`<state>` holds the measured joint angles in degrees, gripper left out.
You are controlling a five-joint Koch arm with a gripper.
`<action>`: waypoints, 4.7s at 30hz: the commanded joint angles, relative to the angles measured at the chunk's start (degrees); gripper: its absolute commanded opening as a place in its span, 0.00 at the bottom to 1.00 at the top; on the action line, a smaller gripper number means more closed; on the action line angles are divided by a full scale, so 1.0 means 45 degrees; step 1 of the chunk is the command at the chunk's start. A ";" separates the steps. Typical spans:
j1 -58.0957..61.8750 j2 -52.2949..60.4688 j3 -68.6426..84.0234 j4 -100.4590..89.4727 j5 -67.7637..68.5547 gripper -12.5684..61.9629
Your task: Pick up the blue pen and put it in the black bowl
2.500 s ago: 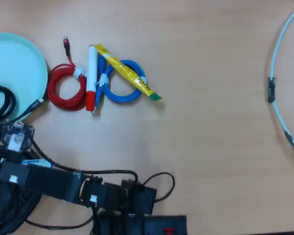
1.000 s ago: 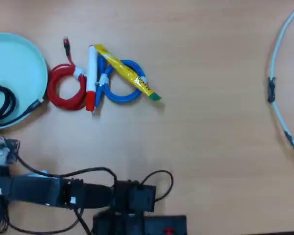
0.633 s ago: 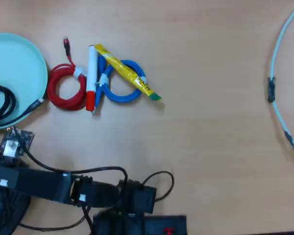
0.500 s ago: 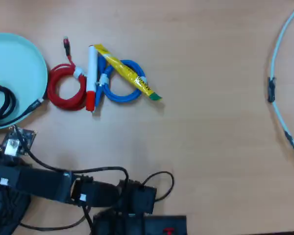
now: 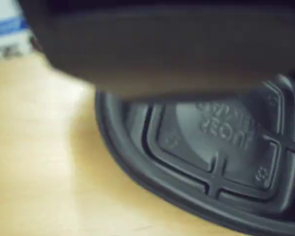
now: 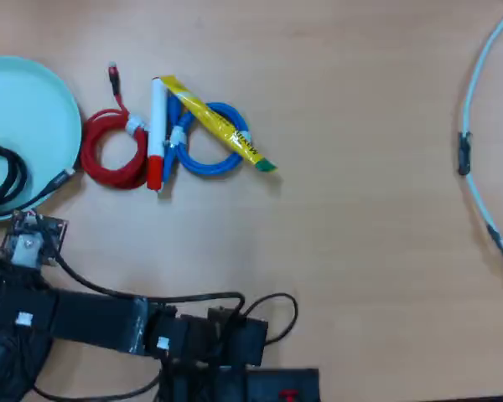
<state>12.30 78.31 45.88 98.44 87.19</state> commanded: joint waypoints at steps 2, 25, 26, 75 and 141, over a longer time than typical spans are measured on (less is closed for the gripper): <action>-0.0039 0.0781 -0.1113 0.0352 0.0313 0.08; -0.0098 0.0664 -0.1113 0.0234 0.0547 0.08; -0.0098 0.0645 -0.1113 0.0078 0.0547 0.08; -0.0234 -0.6621 -0.1016 -0.5156 0.0566 0.08; 0.7344 -0.1660 -0.5098 0.1484 -1.4609 0.08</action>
<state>42.45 65.48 27.42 101.87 28.56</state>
